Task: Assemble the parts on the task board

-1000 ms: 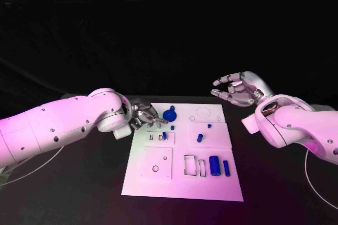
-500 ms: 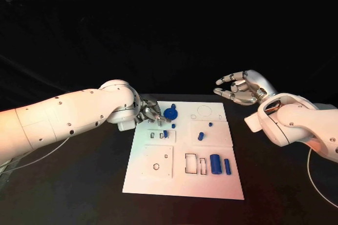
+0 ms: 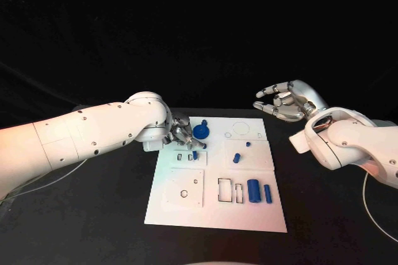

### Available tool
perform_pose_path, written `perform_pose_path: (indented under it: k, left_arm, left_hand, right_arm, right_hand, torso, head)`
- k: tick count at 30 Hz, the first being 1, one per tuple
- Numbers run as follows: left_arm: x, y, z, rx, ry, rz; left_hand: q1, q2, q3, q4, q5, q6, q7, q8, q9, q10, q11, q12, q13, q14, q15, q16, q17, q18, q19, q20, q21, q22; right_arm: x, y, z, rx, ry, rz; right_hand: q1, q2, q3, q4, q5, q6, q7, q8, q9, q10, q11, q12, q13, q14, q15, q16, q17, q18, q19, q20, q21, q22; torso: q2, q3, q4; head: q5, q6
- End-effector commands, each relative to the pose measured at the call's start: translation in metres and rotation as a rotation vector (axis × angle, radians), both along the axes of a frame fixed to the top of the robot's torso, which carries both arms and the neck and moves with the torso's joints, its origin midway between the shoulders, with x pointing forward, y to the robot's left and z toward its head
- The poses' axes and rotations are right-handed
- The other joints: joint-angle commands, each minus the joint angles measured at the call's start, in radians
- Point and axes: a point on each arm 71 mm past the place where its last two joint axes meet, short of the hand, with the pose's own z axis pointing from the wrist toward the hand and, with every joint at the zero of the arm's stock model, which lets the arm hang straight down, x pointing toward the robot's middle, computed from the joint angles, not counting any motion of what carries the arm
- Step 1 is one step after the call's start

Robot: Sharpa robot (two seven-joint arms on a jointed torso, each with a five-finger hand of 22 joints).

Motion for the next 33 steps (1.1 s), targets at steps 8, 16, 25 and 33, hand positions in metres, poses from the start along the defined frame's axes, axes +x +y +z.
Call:
perform_pose_path:
  k: [8, 16, 25, 33]
  left_arm:
    - [-0.0021, -0.0031, -0.0048, 0.051, 0.048, -0.042]
    - [-0.0033, -0.0047, -0.0063, 0.056, 0.067, -0.053]
    - [-0.0045, -0.0057, -0.0080, 0.049, 0.088, -0.058]
    - [-0.0049, -0.0077, -0.0093, 0.043, 0.101, -0.061]
  left_hand:
    - [0.001, 0.012, -0.006, 0.000, 0.003, -0.011, -0.002, 0.004, 0.006, -0.014, 0.001, -0.008, -0.005, 0.088, -0.005, 0.006, 0.214, -0.011, 0.007, -0.002, 0.007, 0.003]
    - [0.010, 0.017, -0.005, -0.001, 0.006, -0.015, -0.001, 0.004, 0.011, -0.018, 0.002, -0.010, -0.007, 0.088, -0.005, 0.006, 0.214, -0.011, 0.007, -0.001, 0.008, 0.004]
    - [0.031, 0.023, -0.001, -0.002, 0.008, -0.020, 0.000, 0.004, 0.019, -0.023, 0.002, -0.012, -0.010, 0.088, -0.004, 0.006, 0.215, -0.011, 0.006, 0.000, 0.010, 0.008]
    - [0.048, 0.029, 0.006, -0.002, 0.009, -0.023, 0.000, 0.003, 0.025, -0.026, 0.003, -0.012, -0.011, 0.088, -0.003, 0.007, 0.216, -0.012, 0.005, 0.001, 0.012, 0.010]
  right_arm:
    - [0.0005, 0.0011, -0.0015, -0.014, 0.005, 0.012]
    - [0.0007, 0.0013, -0.0023, -0.015, 0.008, 0.011]
    - [0.0009, 0.0015, -0.0031, -0.016, 0.012, 0.011]
    - [0.0010, 0.0022, -0.0040, -0.016, 0.015, 0.013]
  right_hand:
    - [-0.008, -0.005, 0.005, 0.005, 0.010, -0.003, -0.002, 0.008, -0.001, -0.008, -0.003, -0.005, 0.027, 0.087, -0.007, -0.004, 0.191, 0.015, 0.055, -0.007, -0.009, 0.206]
    - [-0.008, -0.004, 0.006, 0.006, 0.014, -0.003, -0.002, 0.010, -0.001, -0.008, -0.003, -0.005, 0.026, 0.086, -0.007, -0.005, 0.190, 0.016, 0.055, -0.007, -0.010, 0.205]
    - [-0.009, -0.003, 0.009, 0.006, 0.023, -0.004, -0.002, 0.013, -0.001, -0.008, -0.004, -0.005, 0.026, 0.086, -0.007, -0.005, 0.191, 0.016, 0.054, -0.007, -0.011, 0.205]
    - [-0.009, -0.003, 0.010, 0.005, 0.030, -0.004, -0.002, 0.015, -0.001, -0.008, -0.004, -0.005, 0.025, 0.086, -0.008, -0.005, 0.190, 0.016, 0.054, -0.008, -0.011, 0.205]
  torso:
    - [-0.001, 0.0002, 0.0005]
    - [-0.001, 0.0011, 0.0002]
    - [0.000, 0.0013, 0.0012]
    - [0.001, 0.0017, 0.0003]
  head:
    - [-0.003, -0.004]
    - [-0.002, -0.007]
    - [-0.004, -0.008]
    - [-0.003, -0.009]
